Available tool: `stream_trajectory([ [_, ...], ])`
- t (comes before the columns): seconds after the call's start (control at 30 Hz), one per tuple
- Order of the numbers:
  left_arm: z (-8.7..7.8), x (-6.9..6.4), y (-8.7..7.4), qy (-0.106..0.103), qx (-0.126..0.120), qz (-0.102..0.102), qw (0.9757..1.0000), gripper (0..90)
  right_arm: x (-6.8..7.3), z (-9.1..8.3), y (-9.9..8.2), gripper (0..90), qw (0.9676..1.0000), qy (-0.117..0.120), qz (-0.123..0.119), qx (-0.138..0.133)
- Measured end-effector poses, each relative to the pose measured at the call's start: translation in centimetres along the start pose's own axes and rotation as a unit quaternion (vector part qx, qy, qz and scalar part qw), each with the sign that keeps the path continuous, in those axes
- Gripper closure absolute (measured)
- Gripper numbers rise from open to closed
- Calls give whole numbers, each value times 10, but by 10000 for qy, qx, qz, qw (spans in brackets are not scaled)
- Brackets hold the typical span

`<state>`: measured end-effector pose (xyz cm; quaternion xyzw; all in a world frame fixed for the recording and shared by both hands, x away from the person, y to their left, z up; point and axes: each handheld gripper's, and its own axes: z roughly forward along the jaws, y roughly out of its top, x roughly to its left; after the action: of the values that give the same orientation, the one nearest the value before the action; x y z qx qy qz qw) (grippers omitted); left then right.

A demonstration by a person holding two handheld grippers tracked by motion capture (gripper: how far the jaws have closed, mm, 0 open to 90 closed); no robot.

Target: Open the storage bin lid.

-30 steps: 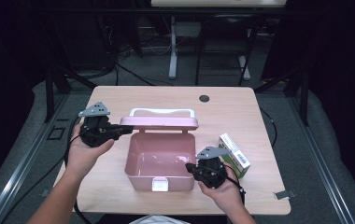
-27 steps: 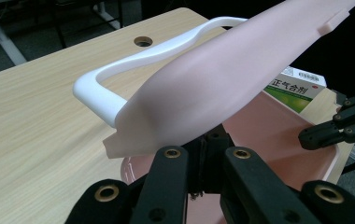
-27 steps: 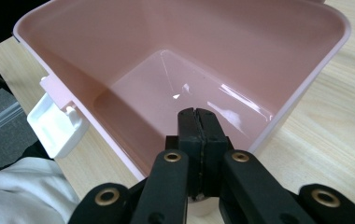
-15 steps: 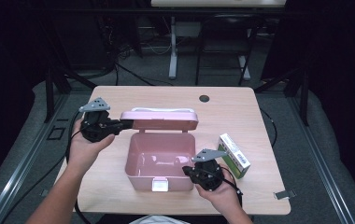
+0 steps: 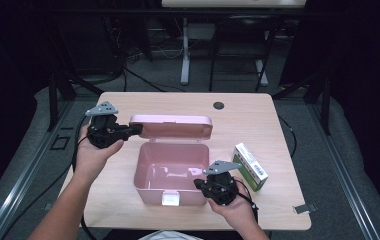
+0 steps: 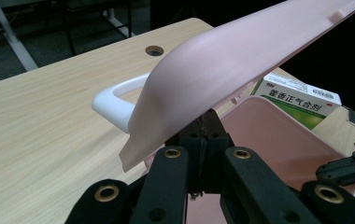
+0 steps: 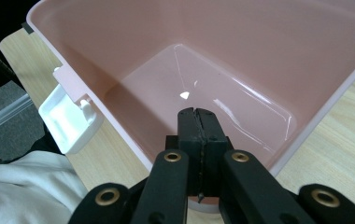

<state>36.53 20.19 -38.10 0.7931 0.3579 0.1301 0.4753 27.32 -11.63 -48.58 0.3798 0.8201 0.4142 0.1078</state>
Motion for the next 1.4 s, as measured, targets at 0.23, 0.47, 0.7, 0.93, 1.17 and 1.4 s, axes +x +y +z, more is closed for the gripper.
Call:
stream_trajectory([
  [0.23,3,3,0,62,4,-18,10000,900,-1,1,-1,900,10000,-22,-7,-3],
  [0.47,7,7,-1,87,36,-71,9999,900,0,2,-1,900,10000,12,-24,-29],
  [0.7,12,13,-2,84,72,-128,9999,900,0,5,-1,900,10000,45,-48,-13],
  [0.93,16,16,-3,62,84,-174,9998,899,-1,6,-2,900,9999,108,3,-54],
  [1.17,20,18,-5,110,119,-235,9996,899,-2,6,-2,900,9999,114,14,-75],
  [1.4,23,20,-5,271,178,-221,9992,898,-1,6,-2,900,9999,89,-11,-88],
])
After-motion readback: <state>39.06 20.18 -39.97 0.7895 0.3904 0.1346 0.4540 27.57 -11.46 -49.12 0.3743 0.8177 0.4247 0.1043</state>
